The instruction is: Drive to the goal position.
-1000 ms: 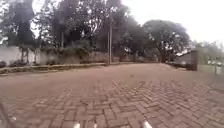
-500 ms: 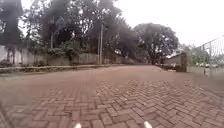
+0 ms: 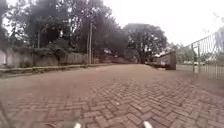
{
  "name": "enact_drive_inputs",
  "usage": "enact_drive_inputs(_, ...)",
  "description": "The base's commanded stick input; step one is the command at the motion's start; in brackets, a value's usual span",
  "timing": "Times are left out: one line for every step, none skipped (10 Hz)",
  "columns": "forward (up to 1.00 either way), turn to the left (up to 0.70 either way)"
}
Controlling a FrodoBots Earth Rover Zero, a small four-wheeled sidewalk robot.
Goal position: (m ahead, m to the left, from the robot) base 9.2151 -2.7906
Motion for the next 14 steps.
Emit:
enact_drive_inputs(0.50,-0.50)
enact_drive_inputs(0.50,-0.50)
enact_drive_inputs(0.50,-0.50)
enact_drive_inputs(0.50,-0.50)
enact_drive_inputs(0.50,-0.48)
enact_drive_inputs(0.50,-0.46)
enact_drive_inputs(0.50,0.03)
enact_drive_inputs(0.50,0.10)
enact_drive_inputs(0.50,0.15)
enact_drive_inputs(0.50,0.11)
enact_drive_inputs(0.50,0.08)
enact_drive_inputs(0.50,0.06)
enact_drive_inputs(0.50,0.06)
enact_drive_inputs(0.50,0.04)
